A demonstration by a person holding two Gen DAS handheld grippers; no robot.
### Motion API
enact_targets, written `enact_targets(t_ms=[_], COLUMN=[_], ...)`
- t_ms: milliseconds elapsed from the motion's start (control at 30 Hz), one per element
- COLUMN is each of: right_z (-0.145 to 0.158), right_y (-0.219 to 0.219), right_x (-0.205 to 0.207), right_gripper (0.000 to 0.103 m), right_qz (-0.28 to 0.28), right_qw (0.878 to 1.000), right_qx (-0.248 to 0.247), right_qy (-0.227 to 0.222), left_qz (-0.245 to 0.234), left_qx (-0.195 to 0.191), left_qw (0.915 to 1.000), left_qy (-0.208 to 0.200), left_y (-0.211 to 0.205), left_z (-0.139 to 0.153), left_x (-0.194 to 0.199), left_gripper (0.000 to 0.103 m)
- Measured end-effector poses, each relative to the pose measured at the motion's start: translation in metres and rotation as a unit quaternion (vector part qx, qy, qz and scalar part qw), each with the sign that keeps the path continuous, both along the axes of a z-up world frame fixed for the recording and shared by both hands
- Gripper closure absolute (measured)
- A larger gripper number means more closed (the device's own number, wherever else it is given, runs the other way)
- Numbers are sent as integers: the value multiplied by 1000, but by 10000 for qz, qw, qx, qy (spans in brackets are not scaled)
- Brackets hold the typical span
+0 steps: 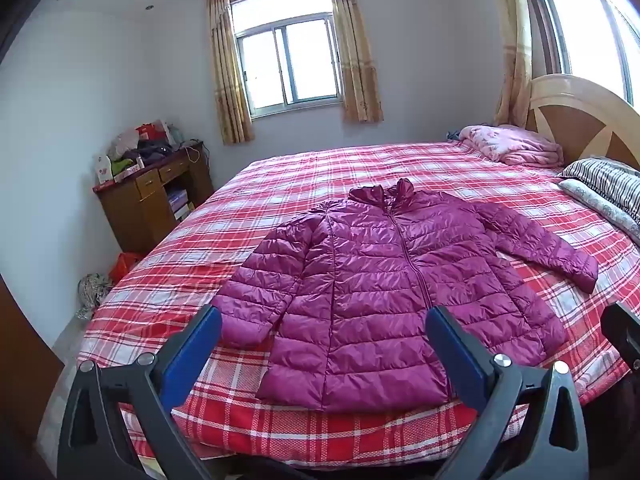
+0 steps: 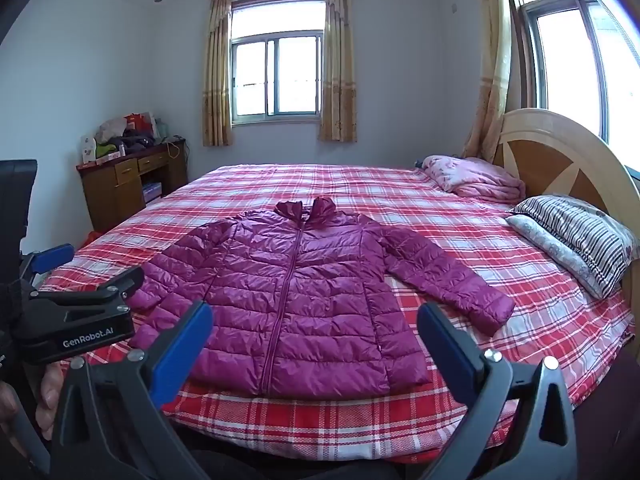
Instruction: Fold large clothes
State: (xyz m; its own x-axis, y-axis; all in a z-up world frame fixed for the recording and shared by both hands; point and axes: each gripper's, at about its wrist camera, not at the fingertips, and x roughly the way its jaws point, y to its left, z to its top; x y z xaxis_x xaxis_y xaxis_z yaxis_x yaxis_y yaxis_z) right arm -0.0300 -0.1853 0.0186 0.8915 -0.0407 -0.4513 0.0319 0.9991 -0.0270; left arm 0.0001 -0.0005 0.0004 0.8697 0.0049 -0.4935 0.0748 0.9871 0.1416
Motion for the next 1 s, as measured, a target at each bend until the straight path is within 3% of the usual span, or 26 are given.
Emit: enact_targets(t_ms=[100,167,400,1000], right_z=[0,0,1,-5], right_y=[0,0,0,3], right_x=[0,0,1,-1], right_gripper=[0,0,0,0], right_qz=[11,10,12,17], right_qw=[10000,10000,10000,9999], right_qx=[51,65,93,123], right_qy=[4,-1,-1,16], left_qz=[-13,-29,-1,21], left_qx=[-11,-224,-42,-82], left_qw=[10000,9995,9999,9998], left_qy=[-71,-223,-121,-173], left_y=[-1,9,0,4], left_z=[0,2,5,2], left_x=[1,-8,-2,-3], left_gripper=[1,1,1,1])
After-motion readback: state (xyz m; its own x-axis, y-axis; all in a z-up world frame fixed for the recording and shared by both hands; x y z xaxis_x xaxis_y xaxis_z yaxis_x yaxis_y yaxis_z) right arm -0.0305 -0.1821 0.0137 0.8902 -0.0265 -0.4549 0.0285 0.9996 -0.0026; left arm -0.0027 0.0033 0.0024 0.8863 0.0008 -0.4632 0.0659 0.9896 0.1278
